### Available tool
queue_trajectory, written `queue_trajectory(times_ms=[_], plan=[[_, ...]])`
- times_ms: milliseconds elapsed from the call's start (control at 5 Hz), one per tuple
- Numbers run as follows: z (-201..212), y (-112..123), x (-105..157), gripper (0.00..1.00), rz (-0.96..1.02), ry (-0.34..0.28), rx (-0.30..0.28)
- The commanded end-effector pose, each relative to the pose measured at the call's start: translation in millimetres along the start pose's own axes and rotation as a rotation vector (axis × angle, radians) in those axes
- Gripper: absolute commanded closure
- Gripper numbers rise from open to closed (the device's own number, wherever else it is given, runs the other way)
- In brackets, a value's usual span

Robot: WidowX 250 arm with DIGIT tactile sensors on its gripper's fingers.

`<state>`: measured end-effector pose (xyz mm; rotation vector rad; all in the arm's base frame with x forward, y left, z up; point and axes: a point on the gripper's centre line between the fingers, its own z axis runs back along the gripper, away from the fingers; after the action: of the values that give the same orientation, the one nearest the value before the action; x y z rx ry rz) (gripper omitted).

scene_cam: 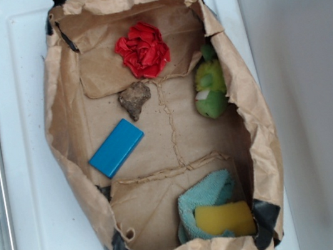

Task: Grab the red paper.

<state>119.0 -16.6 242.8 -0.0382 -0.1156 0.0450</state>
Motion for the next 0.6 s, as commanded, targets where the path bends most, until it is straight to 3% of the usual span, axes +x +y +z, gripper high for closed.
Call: queue_trajectory(times_ms=[0, 200, 400], plan=[[0.0, 0.0, 0.0, 0.0, 0.0, 0.0, 0.0], [-8.4, 10.9, 33.9, 0.0, 0.1, -0.092, 0.013], [-24.7, 22.3, 67.7, 0.0, 0.186, -0.133, 0.067]])
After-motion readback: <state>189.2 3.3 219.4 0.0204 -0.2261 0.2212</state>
